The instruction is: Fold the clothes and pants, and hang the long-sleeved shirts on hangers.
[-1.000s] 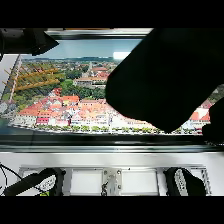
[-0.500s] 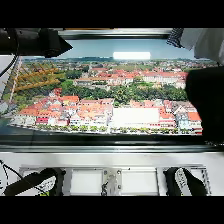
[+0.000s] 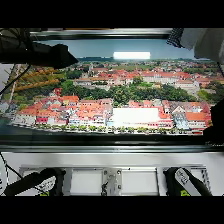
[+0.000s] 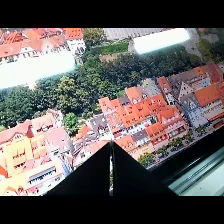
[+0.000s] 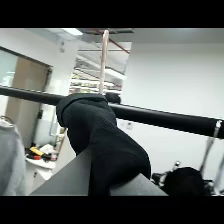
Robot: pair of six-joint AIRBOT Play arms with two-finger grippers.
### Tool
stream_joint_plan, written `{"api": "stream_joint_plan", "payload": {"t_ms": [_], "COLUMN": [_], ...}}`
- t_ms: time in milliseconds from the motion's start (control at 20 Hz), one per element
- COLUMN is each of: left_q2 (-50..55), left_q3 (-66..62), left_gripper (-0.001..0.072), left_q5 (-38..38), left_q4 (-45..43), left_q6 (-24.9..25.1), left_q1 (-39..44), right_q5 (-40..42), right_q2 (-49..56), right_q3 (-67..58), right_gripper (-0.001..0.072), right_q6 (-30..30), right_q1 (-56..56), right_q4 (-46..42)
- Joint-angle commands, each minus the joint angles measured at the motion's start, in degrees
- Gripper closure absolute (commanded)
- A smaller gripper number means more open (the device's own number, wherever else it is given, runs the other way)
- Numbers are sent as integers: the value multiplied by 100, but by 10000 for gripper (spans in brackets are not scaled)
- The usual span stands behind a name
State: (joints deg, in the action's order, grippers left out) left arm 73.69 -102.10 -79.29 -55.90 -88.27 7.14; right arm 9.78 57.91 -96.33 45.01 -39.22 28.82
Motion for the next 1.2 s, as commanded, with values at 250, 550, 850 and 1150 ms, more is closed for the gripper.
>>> {"api": "stream_joint_plan", "payload": {"t_ms": [250, 550, 850, 1150], "left_q2": [7, 7, 7, 7], "left_q3": [474, 474, 474, 474], "left_gripper": [689, 689, 689, 689], "left_q5": [149, 197, 293, 350], "left_q4": [11, 11, 13, 13], "left_q6": [4, 48, 48, 48], "left_q1": [2, 2, 2, 2], "right_q5": [243, 844, 1526, 2157], "right_q2": [35, 98, 166, 162], "right_q3": [-299, -289, -280, -142], "right_gripper": [698, 698, 698, 695], "right_q6": [0, 2, 9, 175], "right_q1": [-944, -944, -931, -914], "right_q4": [791, 793, 977, 1311]}}
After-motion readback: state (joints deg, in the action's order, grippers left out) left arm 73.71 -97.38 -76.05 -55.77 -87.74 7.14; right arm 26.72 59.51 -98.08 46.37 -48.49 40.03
